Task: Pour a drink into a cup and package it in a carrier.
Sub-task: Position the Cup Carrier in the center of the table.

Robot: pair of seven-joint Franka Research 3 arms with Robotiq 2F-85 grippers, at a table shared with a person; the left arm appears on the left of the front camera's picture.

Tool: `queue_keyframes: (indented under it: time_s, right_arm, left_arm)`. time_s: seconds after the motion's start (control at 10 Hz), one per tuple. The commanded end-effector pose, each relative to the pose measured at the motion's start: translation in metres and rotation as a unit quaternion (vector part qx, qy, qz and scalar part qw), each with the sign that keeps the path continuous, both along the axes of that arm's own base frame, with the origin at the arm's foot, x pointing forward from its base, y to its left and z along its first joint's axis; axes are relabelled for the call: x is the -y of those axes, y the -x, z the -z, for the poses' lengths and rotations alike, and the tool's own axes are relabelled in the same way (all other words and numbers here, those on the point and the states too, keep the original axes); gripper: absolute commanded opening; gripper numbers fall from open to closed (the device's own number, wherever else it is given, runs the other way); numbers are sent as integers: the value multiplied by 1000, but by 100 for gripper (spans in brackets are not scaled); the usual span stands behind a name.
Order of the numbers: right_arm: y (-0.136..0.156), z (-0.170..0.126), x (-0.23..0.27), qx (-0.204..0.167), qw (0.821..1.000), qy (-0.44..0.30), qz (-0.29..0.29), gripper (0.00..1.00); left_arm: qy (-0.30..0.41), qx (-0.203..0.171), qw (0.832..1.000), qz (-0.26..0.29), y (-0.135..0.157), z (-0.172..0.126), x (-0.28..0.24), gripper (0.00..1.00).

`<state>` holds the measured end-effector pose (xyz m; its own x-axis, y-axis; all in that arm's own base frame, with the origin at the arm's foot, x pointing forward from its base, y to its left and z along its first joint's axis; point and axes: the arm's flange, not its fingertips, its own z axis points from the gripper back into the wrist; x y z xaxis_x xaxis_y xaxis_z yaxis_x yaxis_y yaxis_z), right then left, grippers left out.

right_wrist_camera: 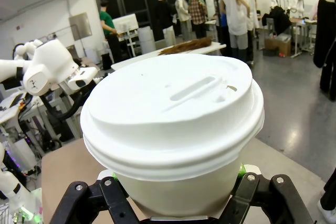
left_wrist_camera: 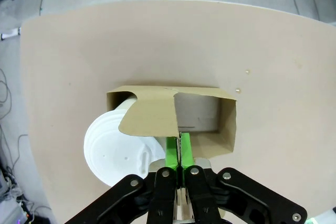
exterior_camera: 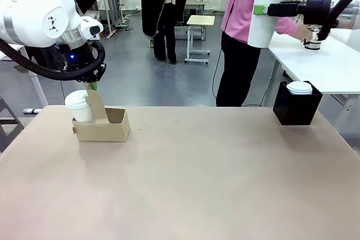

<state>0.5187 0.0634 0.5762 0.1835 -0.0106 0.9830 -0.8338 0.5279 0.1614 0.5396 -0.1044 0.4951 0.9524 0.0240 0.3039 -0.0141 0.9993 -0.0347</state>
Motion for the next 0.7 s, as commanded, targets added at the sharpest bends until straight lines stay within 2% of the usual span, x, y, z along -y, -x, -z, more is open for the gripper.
queue_keyframes:
  time_s: [0.0,0.1,0.4,0.6]
  right_arm:
    - [1,-3,1,6,1000,-3,-6,81]
    - [1,-3,1,6,1000,-3,-6,81]
    - [1,-3,1,6,1000,-3,-6,81]
    - [1,-3,1,6,1000,-3,-6,81]
  left_arm:
    - [-2,-2,1000,5,0,0,-1,0]
    - [0,0,1000,0,0,0,0,4]
    - [5,-5,999,-45,16,-33,19,2]
    - [15,3,998,-61,39,-62,54,2]
